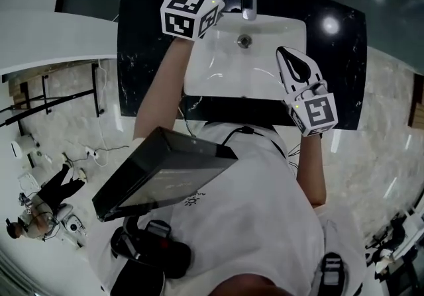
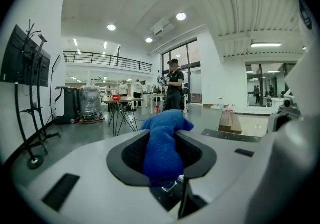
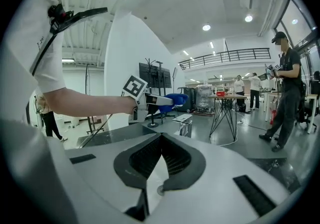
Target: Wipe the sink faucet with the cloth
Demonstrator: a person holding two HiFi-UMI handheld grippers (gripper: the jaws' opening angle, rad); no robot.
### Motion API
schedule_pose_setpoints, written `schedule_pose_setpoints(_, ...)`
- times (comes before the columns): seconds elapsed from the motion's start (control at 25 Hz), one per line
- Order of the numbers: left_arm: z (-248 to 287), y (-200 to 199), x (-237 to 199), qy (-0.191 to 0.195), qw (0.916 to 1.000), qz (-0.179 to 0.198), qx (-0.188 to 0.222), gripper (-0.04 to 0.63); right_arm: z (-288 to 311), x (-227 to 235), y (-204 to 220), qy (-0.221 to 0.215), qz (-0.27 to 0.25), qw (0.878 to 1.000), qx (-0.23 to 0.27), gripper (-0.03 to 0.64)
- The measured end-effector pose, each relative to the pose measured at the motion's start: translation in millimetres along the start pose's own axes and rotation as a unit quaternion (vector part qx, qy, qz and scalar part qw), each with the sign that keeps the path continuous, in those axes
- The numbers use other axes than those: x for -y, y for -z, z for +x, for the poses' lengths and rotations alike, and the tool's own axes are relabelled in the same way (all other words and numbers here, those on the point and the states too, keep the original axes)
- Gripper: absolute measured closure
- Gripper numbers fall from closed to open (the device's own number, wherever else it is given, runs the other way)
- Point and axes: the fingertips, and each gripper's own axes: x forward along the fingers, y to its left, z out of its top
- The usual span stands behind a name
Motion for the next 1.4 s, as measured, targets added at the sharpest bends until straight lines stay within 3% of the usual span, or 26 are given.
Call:
schedule_pose_setpoints(0.28, 48, -4, -11, 0.053, 0.9974, 0.046, -0.019, 0.471, 4, 15, -4, 0.009, 0.005, 1.000, 0.001, 0.614)
schedule_pose_setpoints(0.48, 59, 7, -11, 0.083, 0.9937, 0.063, -0.041, 0.471, 24, 9, -13, -0.011, 0.000, 1.000, 0.007, 0.614)
schedule_pose_setpoints(0.72, 53, 21, 5, 0.118, 0.9861, 0.087, -0.078, 0.471, 29, 2, -23, -0.026, -0.008, 1.000, 0.013, 0.614)
schedule_pose_setpoints(1.12, 10, 39, 53, 0.175, 0.9742, 0.102, -0.098, 0.471, 33, -2, -13, -0.035, -0.006, 0.999, 0.006, 0.614)
schedule_pose_setpoints(1.28, -9, 32, 71, 0.199, 0.9698, 0.112, -0.086, 0.471, 32, -1, -12, -0.036, -0.008, 0.999, 0.006, 0.614)
schedule_pose_setpoints(1.4, -7, 11, 58, 0.185, 0.9763, 0.099, -0.053, 0.471, 30, -1, -10, -0.034, -0.006, 0.999, 0.003, 0.614)
